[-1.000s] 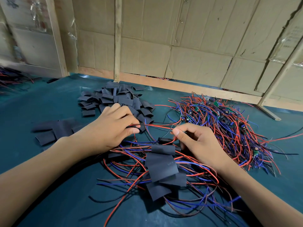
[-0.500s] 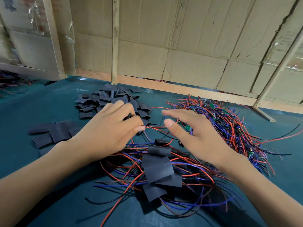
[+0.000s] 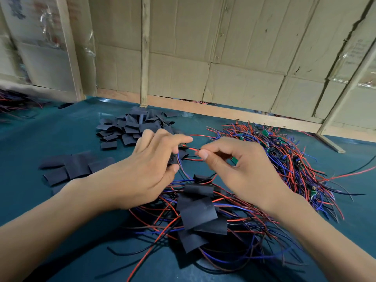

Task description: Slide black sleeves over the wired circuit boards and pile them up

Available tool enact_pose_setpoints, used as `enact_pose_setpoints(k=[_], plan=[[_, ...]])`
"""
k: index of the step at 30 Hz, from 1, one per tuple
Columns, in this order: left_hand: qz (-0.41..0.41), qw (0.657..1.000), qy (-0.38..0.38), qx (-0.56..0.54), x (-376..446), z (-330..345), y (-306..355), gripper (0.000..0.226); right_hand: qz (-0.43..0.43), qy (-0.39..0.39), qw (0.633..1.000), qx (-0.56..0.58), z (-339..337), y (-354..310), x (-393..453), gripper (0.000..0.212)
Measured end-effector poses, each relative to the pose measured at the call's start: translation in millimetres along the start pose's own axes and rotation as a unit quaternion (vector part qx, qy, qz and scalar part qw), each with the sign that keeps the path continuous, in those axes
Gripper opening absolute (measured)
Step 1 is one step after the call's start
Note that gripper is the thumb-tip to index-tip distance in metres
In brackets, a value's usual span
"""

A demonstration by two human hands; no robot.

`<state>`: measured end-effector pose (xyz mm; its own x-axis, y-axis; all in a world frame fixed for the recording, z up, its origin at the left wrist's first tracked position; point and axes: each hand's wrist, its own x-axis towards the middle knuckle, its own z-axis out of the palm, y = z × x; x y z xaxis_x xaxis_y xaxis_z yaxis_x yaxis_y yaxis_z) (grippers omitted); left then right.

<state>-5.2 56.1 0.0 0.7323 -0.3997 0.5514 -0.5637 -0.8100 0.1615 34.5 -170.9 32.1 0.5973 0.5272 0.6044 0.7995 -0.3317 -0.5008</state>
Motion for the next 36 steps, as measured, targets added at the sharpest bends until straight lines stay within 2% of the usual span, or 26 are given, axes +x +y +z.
enact_pose_setpoints(k=[3,5,7,12,16,20,26,28,30,33,36], plan=[[-0.052,0.990,0.022,-0.127,2,5,-1,0.044,-0.036,0.003,0.999,-0.029,-2,-5,0,0.015],[-0.082,0.981,0.007,-0.176,1,5,0,0.051,-0.052,-0.004,0.997,-0.052,-1,-7,0,0.013],[-0.065,0.984,-0.006,-0.165,-2,3,4,0.058,-0.059,-0.015,0.996,-0.067,-1,-9,0,0.010],[-0.012,0.986,0.015,-0.166,-2,-2,9,0.062,-0.062,-0.028,0.994,-0.086,0,-20,-1,0.009],[0.013,0.991,0.016,-0.132,-3,-2,14,0.077,0.002,-0.055,0.995,-0.079,1,-30,-1,0.012],[0.000,0.993,0.005,-0.114,-3,-5,22,0.083,0.104,-0.073,0.991,0.042,-3,-35,-1,0.039],[-0.028,0.989,0.019,-0.143,-2,-17,36,0.083,0.160,-0.029,0.975,0.148,-6,-38,3,0.031],[-0.020,0.992,0.020,-0.123,-2,-19,36,0.086,0.160,-0.007,0.974,0.159,-8,-37,4,0.021],[-0.010,0.992,0.024,-0.126,-2,-20,37,0.090,0.144,-0.023,0.980,0.132,-10,-37,4,0.009],[-0.002,0.991,0.037,-0.127,-5,-21,37,0.091,0.122,-0.036,0.987,0.096,-8,-39,2,0.009],[0.006,0.991,0.050,-0.125,-7,-22,37,0.086,0.122,-0.026,0.985,0.120,-11,-40,1,0.023]])
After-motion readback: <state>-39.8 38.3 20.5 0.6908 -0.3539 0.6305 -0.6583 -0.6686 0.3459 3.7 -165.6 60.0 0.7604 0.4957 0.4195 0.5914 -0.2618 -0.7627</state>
